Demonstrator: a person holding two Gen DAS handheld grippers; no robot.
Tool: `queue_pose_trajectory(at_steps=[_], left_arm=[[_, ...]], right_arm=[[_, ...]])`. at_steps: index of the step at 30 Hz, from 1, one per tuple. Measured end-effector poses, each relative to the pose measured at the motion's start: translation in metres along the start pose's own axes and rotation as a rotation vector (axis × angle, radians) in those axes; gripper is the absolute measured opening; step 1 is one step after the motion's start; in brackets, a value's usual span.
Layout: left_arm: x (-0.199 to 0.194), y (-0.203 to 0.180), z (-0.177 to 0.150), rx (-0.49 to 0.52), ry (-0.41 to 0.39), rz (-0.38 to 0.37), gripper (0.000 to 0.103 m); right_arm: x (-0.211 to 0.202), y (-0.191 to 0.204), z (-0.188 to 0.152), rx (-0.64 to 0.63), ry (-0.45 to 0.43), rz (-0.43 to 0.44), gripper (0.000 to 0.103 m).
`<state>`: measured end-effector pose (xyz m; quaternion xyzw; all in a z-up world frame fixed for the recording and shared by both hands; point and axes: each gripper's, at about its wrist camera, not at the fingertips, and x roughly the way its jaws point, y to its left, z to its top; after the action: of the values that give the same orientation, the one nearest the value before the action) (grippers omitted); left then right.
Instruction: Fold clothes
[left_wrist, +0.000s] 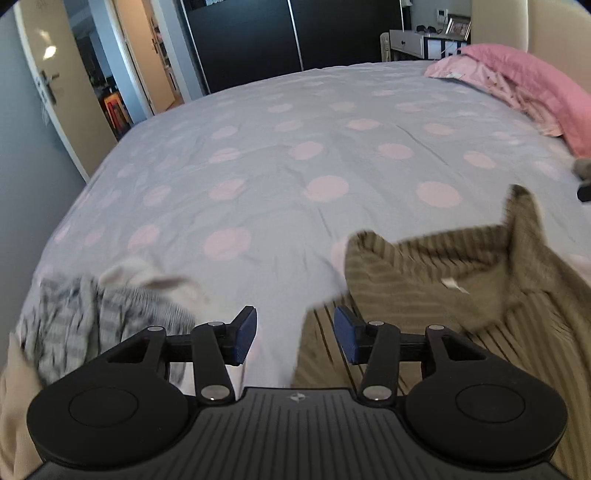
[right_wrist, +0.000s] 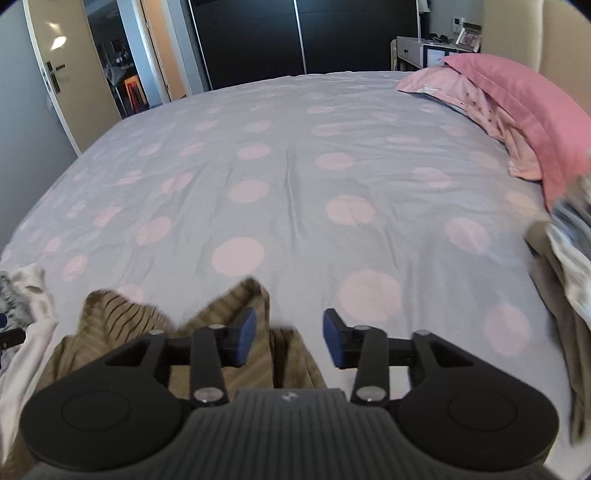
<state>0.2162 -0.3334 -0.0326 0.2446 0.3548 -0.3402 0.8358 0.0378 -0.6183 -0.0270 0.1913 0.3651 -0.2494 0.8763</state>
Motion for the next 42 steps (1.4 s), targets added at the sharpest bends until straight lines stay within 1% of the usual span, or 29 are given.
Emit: queue_pose_trajectory(at_steps=[2,5,8,9,10,11,12,13,15,18,21,23,24,25,27,29,31,34,37,42], left_arm=[[-0.02,0.003,-0.015,-0.002,0.014,-0.023,0.044],[-0.05,0.006,-0.037,0.0,0.036,-0.039,0.044],[-0.074,0.006,-0.058,-0.023,0.052,-0.061,0.044],[-0.081,0.006,-0.064,-0.034,0.051,-0.068,0.044],[-0.087,0.005,-0.071,-0.045,0.05,-0.075,0.045],[-0.093,0.005,-0.078,-0.054,0.056,-0.076,0.045],[-0.098,0.005,-0.085,-0.062,0.063,-0.077,0.045],[-0.103,0.005,-0.092,-0.069,0.068,-0.078,0.045],[-0.109,0.006,-0.101,-0.068,0.073,-0.067,0.045],[-0.116,0.007,-0.109,-0.081,0.08,-0.057,0.045],[-0.12,0.007,-0.109,-0.101,0.071,-0.059,0.045],[-0.122,0.007,-0.109,-0.116,0.067,-0.057,0.045],[-0.122,0.007,-0.109,-0.123,0.067,-0.058,0.045],[-0.123,0.007,-0.108,-0.126,0.067,-0.061,0.045],[-0.124,0.007,-0.108,-0.126,0.059,-0.061,0.045],[-0.125,0.007,-0.109,-0.127,0.055,-0.063,0.045],[-0.122,0.008,-0.111,-0.128,0.066,-0.06,0.045],[-0.114,0.009,-0.114,-0.12,0.091,-0.047,0.045],[-0.104,0.012,-0.117,-0.113,0.113,-0.034,0.045],[-0.094,0.021,-0.119,-0.132,0.135,-0.035,0.045]], right_arm=[[-0.021,-0.006,-0.02,-0.003,0.026,-0.002,0.05],[-0.049,-0.008,-0.058,-0.051,0.099,-0.016,0.048],[-0.071,-0.003,-0.096,-0.06,0.182,0.035,0.045],[-0.077,-0.001,-0.109,-0.058,0.212,0.056,0.042],[-0.082,0.002,-0.121,-0.054,0.24,0.071,0.034],[-0.085,0.005,-0.133,-0.049,0.266,0.082,0.03],[-0.088,0.007,-0.143,-0.048,0.28,0.081,0.028],[-0.09,0.009,-0.152,-0.048,0.287,0.073,0.028],[-0.089,0.009,-0.165,-0.033,0.31,0.066,0.028],[-0.084,0.005,-0.177,0.03,0.346,0.073,0.028],[-0.076,0.008,-0.181,0.027,0.345,0.033,0.028],[-0.07,0.007,-0.185,0.033,0.363,0.019,0.027],[-0.066,0.007,-0.187,0.036,0.372,0.012,0.019],[-0.063,0.006,-0.188,0.042,0.383,0.008,0.004],[-0.064,0.007,-0.189,0.038,0.376,-0.004,0.003],[-0.072,0.009,-0.185,0.019,0.347,0.0,0.003],[-0.085,0.007,-0.175,0.015,0.316,0.0,0.002],[-0.1,0.0,-0.157,-0.017,0.275,-0.034,0.002],[-0.108,-0.015,-0.127,-0.032,0.239,-0.109,0.002],[-0.108,-0.057,-0.064,-0.05,0.189,-0.283,0.002]])
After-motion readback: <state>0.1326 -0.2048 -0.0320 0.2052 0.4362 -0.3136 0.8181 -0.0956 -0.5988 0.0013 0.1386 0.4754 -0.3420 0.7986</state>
